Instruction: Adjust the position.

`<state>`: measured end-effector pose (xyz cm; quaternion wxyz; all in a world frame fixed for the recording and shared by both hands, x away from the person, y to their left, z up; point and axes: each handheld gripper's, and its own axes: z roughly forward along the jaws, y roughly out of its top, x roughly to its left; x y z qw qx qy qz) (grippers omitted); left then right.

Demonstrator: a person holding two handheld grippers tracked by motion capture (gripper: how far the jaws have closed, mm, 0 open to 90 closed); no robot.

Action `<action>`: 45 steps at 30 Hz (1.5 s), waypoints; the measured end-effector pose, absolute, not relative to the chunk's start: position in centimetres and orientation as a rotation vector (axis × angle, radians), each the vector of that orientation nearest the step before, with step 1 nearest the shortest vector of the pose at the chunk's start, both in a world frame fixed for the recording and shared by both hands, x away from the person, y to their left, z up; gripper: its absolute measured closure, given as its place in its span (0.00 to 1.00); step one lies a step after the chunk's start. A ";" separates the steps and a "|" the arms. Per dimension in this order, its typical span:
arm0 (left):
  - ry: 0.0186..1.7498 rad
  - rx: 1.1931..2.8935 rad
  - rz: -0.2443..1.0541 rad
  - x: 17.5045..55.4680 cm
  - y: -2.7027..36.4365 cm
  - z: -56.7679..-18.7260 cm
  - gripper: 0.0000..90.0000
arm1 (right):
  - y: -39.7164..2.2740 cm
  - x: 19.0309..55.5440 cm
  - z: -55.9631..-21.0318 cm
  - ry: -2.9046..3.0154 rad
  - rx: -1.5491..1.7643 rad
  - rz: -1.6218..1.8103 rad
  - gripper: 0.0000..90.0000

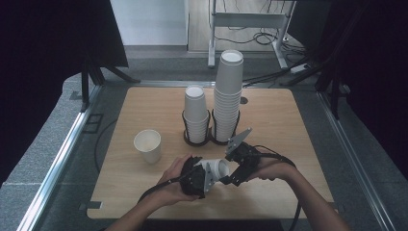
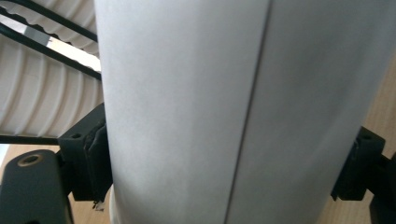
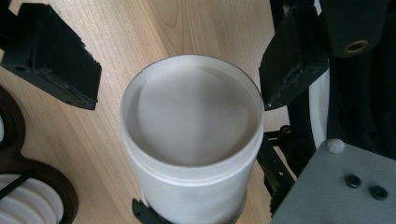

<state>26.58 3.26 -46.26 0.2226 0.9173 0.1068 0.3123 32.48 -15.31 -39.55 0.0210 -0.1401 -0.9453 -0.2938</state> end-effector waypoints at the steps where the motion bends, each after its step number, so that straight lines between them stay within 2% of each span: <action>1: 0.297 2.533 0.874 26.6 3.3 -46.3 0.15 | -15.2 32.5 -39.6 -2.932 -0.435 -0.900 0.15; 4: 0.292 2.531 0.903 26.7 3.3 -46.4 0.15 | -14.8 32.8 -39.7 -2.931 -0.432 -0.863 0.14; 14: 0.196 2.567 1.114 26.2 2.5 -47.1 0.15 | -12.5 34.1 -40.3 -2.913 -0.426 -0.675 0.14; 22: 0.145 2.562 1.199 25.8 1.9 -47.7 0.15 | -10.6 34.6 -41.5 -2.907 -0.404 -0.522 0.15; 33: 0.132 2.541 1.250 25.4 1.9 -48.2 0.15 | -10.9 35.3 -42.3 -2.841 -0.407 -0.482 0.24; 45: 0.104 2.565 1.280 25.2 1.2 -48.6 0.15 | -10.9 35.6 -43.0 -2.820 -0.400 -0.414 0.23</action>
